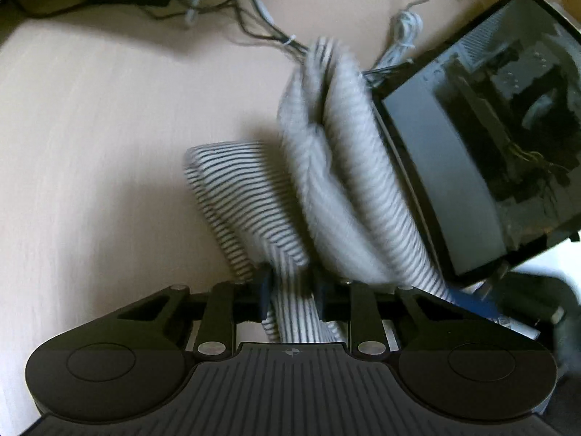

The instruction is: Fold clothes

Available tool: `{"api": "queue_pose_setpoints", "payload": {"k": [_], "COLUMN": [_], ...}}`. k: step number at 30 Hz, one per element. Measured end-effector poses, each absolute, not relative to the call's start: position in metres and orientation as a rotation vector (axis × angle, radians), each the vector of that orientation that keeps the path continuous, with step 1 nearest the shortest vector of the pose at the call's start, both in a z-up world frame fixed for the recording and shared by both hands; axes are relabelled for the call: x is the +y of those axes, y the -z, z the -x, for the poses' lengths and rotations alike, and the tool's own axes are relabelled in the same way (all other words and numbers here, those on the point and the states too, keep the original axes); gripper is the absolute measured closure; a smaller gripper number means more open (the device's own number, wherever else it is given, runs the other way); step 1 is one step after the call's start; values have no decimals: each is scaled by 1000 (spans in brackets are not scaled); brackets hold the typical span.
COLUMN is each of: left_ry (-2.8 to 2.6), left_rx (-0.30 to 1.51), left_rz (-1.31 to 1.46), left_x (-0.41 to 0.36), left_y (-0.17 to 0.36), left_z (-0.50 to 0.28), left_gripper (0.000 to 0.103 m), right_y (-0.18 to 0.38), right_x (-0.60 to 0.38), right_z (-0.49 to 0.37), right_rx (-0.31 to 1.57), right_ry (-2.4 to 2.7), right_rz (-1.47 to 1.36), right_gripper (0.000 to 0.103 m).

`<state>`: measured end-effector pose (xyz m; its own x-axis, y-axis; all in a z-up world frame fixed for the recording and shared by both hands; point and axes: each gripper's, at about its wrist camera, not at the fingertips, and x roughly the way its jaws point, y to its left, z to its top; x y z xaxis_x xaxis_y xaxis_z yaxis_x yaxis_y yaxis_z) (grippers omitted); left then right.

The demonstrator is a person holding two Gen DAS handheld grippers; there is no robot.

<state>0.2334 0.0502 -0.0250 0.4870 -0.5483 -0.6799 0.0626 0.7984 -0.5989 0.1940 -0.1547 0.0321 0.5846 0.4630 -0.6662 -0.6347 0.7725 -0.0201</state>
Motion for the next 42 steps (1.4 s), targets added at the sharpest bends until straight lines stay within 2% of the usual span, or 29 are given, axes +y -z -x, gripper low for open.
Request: {"api": "queue_pose_setpoints", "payload": {"k": [4, 8, 10, 11, 14, 17, 19, 20, 22, 24, 26, 32, 33, 35, 36, 37, 39, 42], "left_ry": [355, 304, 312, 332, 427, 406, 381, 376, 385, 388, 391, 399, 398, 386, 379, 376, 381, 398], "left_rx": [970, 811, 716, 688, 712, 803, 830, 838, 841, 845, 845, 848, 849, 845, 842, 841, 846, 847], "left_rz": [555, 494, 460, 448, 424, 353, 313, 303, 313, 298, 292, 295, 292, 283, 277, 277, 298, 301], "left_x": [64, 77, 79, 75, 51, 32, 32, 33, 39, 39, 37, 40, 41, 44, 46, 47, 52, 53], "left_y": [16, -31, -58, -67, -69, -42, -27, -22, -20, -19, -16, -14, -14, -14, -15, -15, -14, -12], "left_z": [-229, -218, -211, -212, -231, -255, -261, -263, -261, -263, -265, -266, -266, -266, -267, -267, -269, -269], "left_gripper": [72, 71, 58, 55, 52, 58, 68, 68, 68, 68, 68, 68, 68, 64, 62, 62, 62, 64], "right_y": [-19, -13, -6, -2, 8, 8, -2, -9, -23, -23, -23, 36, 41, 31, 18, 8, -7, -2], "right_x": [-148, -127, -117, -111, -97, -92, -102, -111, -134, -164, -194, -238, -239, -233, -229, -229, -227, -216], "right_z": [-187, -186, -186, -185, -183, -181, -181, -181, -181, -191, -201, -230, -233, -235, -233, -233, -234, -233], "right_rx": [703, 674, 677, 676, 659, 633, 628, 626, 615, 655, 693, 933, 954, 904, 845, 804, 757, 783], "right_ry": [-651, -651, -649, -648, -646, -672, -699, -711, -656, -575, -492, -433, -467, -498, -518, -529, -535, -483], "right_rz": [306, 411, 441, 456, 509, 522, 470, 432, 342, 206, 69, -348, -407, -363, -299, -262, -192, 17], "right_gripper": [87, 85, 82, 81, 74, 63, 57, 53, 27, 14, 13, 13, 18, 29, 42, 46, 46, 43]}}
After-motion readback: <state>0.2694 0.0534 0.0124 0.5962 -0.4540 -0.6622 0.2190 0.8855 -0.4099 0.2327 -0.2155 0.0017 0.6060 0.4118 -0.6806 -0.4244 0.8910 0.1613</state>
